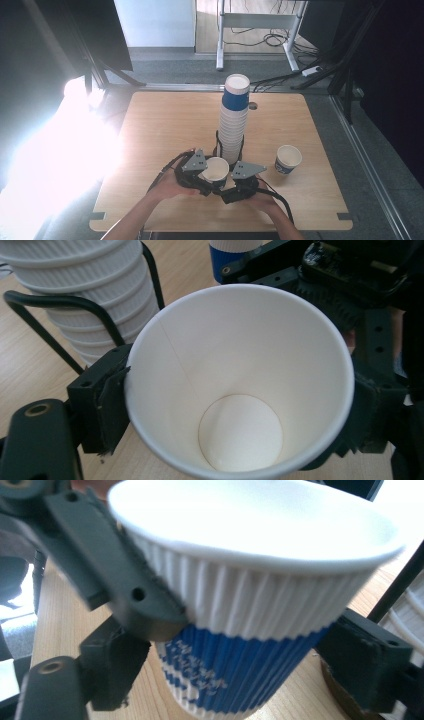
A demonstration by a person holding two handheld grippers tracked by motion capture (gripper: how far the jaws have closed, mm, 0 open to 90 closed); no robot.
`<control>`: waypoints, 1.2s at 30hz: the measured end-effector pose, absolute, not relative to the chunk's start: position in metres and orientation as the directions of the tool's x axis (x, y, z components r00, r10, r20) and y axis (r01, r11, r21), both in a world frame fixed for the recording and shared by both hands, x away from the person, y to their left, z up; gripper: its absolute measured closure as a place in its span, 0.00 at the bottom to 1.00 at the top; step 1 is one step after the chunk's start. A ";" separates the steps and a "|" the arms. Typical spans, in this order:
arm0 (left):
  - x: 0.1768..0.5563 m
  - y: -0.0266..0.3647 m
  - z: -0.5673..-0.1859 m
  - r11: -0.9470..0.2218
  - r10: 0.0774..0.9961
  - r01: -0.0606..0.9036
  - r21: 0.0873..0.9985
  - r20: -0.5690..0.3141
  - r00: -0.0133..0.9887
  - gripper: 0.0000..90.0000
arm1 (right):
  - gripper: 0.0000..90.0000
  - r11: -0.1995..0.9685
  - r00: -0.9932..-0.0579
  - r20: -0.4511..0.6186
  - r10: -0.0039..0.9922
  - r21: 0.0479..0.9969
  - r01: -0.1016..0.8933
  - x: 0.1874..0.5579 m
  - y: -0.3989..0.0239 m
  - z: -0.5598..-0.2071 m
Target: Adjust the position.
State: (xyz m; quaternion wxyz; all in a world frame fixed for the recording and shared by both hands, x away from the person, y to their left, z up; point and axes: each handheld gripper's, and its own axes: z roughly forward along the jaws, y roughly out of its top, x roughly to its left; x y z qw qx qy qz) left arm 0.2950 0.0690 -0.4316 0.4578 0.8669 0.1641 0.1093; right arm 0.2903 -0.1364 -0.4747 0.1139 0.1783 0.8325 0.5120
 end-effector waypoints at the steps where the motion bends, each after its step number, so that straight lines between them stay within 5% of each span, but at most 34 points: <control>1: 0.295 0.069 -0.432 -0.530 0.387 0.182 0.828 0.045 0.921 0.17 | 0.25 0.415 -0.909 -0.011 0.416 0.892 0.179 0.290 -0.136 -0.475; 19: 0.295 0.075 -0.426 -0.466 0.418 0.193 0.863 0.022 0.908 0.12 | 0.28 0.394 -0.895 -0.027 0.446 0.903 0.169 0.291 -0.141 -0.475; 36: 0.290 0.112 -0.430 -0.236 0.480 0.283 0.930 -0.142 0.865 0.11 | 0.28 0.340 -0.864 -0.018 0.502 0.923 0.178 0.292 -0.153 -0.472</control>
